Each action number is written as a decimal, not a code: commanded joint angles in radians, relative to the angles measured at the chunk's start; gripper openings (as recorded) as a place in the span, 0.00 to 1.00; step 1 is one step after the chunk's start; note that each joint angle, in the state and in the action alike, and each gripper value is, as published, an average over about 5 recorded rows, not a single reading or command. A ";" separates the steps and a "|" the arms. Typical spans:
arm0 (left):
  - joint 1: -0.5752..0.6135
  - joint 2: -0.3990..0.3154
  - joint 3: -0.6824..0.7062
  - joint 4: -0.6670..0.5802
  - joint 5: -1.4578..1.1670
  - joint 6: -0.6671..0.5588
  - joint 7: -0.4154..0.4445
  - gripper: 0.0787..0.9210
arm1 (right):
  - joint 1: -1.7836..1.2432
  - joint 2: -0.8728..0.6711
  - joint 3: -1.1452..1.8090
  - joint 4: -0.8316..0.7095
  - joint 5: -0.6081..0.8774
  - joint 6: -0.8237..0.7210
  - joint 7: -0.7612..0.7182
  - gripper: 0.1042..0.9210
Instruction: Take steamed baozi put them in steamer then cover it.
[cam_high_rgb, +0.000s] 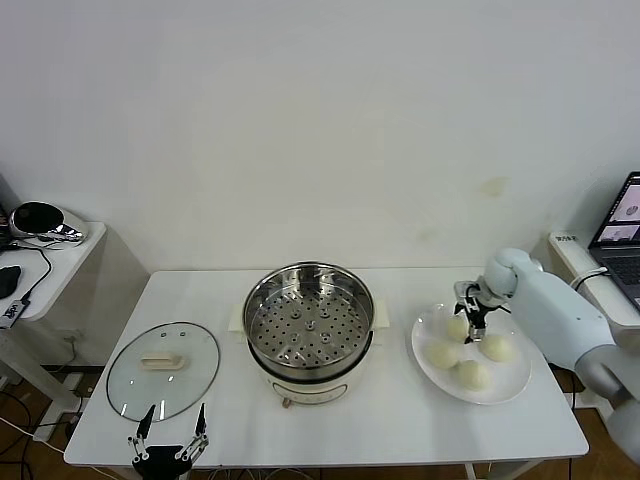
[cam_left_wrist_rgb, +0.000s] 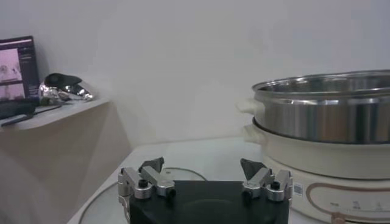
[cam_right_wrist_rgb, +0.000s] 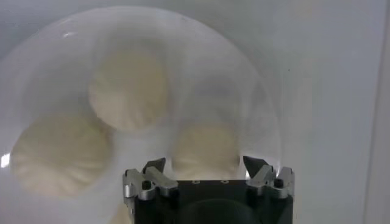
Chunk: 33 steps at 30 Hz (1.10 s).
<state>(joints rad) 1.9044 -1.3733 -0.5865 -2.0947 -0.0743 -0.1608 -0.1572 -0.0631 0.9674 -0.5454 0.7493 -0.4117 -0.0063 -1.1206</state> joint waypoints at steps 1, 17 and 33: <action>0.000 0.000 0.000 0.000 0.001 0.000 -0.001 0.88 | 0.003 0.016 -0.005 -0.022 0.001 -0.005 -0.002 0.72; 0.001 0.002 0.001 -0.003 0.001 0.000 -0.002 0.88 | 0.044 -0.066 -0.060 0.085 0.061 -0.006 -0.005 0.54; -0.015 0.031 -0.003 0.003 -0.063 -0.002 0.009 0.88 | 0.528 -0.162 -0.395 0.456 0.538 -0.045 -0.007 0.55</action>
<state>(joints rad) 1.8874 -1.3426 -0.5918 -2.0919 -0.1216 -0.1627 -0.1483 0.3220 0.8408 -0.8486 1.0937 -0.0264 -0.0370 -1.1286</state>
